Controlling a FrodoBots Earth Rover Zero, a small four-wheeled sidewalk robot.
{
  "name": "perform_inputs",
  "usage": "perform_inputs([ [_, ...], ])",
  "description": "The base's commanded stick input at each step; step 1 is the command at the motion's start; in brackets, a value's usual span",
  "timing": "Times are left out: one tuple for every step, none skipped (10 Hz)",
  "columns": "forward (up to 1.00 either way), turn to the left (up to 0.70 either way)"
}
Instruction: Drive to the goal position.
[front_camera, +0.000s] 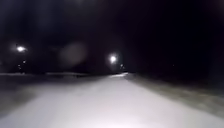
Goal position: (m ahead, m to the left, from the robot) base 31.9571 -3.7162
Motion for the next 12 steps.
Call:
perform_inputs([
  [0.7,0.14],
  [0.7,0.12],
  [0.7,0.05],
  [0.7,0.0],
  [0.7,0.0],
  [0.7,0.0],
  [0.7,0.0],
  [0.7,0.0],
  [0.7,0.0],
  [0.7,0.0],
  [0.7,0.0],
  [0.7,0.0],
])
